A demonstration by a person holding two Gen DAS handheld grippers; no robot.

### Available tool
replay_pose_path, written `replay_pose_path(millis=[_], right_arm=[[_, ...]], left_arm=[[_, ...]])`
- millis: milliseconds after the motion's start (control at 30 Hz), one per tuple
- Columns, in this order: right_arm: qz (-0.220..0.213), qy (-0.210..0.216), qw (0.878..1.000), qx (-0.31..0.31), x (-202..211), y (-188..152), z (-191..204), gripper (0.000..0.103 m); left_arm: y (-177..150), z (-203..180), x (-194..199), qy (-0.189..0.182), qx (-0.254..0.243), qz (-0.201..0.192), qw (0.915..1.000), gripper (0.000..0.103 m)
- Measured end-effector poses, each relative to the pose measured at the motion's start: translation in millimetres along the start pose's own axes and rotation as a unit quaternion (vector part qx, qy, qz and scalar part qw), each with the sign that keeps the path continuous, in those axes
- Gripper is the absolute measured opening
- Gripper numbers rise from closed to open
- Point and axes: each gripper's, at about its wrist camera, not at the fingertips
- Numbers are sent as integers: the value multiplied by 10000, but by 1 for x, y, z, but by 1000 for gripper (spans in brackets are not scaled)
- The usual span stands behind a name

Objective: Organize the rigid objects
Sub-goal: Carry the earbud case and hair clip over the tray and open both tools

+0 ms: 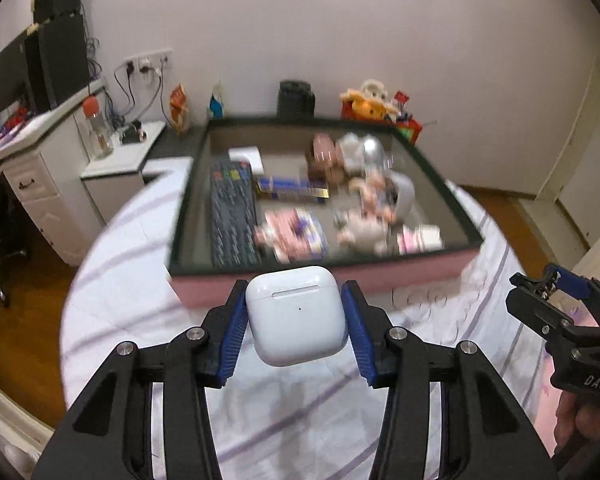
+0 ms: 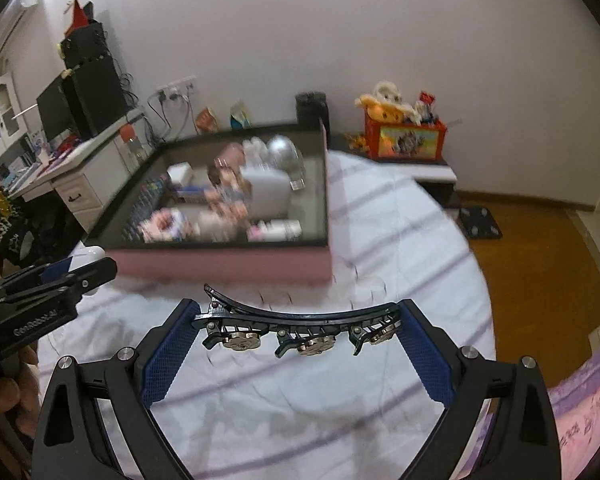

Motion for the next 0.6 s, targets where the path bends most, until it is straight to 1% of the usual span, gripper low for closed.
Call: replay_pose_path(millis=[133,300,400,467,567,600], right_arm=[[-247,52,9995,180,6,33,11,97],[-424,189,9984,330,-1,81,25,97],[-411,321,9980,357,-12,105,29,97],[-368,358,9980,366,-26,120,32,97],[-182,538,9981,255,-53,140,31,97],[-103,530,9983,223,-65,145,30,97]], left_arm=[[31,8,8,29,-34,-206,9998,47],[70,12,1,82,-98,-383,9992,47],[86,17,-13,68,-93,-340,9994,47],[99,21,-29,55,-78,-273,9996,47],[112,25,-53,83,-83,-142,9998,47],[115,26,-62,95,-89,-93,9999,47]])
Point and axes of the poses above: each gripper's, at about its wrist camera, not at the fingertips, and x roughly against the way its jaws point, z to its left, y to its top, and after that the axes turned 1 degree about -z, right-handed
